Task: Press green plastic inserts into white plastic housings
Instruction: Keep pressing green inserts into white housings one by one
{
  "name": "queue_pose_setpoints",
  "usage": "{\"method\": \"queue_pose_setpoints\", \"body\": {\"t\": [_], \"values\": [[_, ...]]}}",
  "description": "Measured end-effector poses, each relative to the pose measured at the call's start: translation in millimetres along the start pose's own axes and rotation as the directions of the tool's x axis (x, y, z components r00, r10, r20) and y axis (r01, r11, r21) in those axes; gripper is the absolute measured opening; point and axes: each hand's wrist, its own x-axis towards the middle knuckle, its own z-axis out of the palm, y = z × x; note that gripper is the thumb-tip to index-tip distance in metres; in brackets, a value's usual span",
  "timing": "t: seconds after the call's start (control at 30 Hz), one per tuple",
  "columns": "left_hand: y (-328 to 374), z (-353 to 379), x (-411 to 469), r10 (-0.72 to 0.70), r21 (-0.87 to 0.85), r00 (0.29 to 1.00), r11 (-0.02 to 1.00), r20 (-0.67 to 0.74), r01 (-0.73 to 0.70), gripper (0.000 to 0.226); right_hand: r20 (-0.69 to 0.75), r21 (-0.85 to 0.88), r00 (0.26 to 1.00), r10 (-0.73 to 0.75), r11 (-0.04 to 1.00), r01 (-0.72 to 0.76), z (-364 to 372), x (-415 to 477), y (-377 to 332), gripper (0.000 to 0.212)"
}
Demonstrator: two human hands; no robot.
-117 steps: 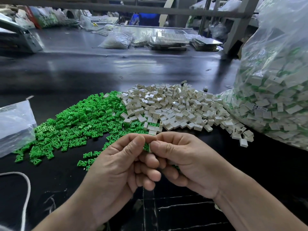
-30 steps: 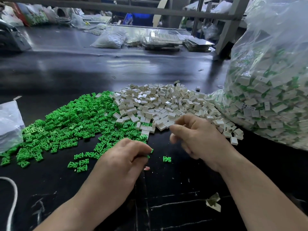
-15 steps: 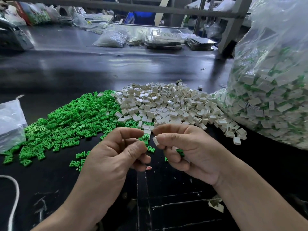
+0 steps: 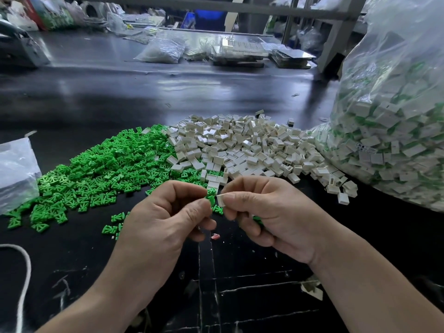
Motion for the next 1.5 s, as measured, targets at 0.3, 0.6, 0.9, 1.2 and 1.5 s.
{"method": "queue_pose_setpoints", "body": {"t": [0.3, 0.6, 0.9, 1.2, 1.5], "values": [[2, -1, -2, 0.046, 0.022, 0.999, 0.999, 0.016, -0.047, 0.009, 0.038, -0.028, 0.999, -0.012, 1.0, 0.014, 6, -3, -1, 0.011], [2, -1, -4, 0.093, 0.087, 0.996, 0.992, -0.002, -0.093, 0.015, 0.063, -0.071, 0.995, -0.082, 0.994, 0.087, 7, -1, 3, 0.015], [8, 0, -3, -0.101, -0.489, 0.955, 0.841, 0.278, 0.232, 0.034, 0.107, 0.094, 0.992, -0.074, 0.994, 0.064, 16, -3, 4, 0.013], [11, -1, -1, -0.176, -0.559, 0.917, 0.746, 0.359, 0.362, 0.047, 0.151, 0.096, 0.988, -0.039, 0.995, 0.025, 18, -5, 0, 0.012], [12, 7, -4, -0.101, -0.612, 0.95, 0.744, 0.296, 0.269, 0.042, 0.15, 0.187, 0.985, -0.088, 0.981, 0.059, 30, -7, -1, 0.016]]}}
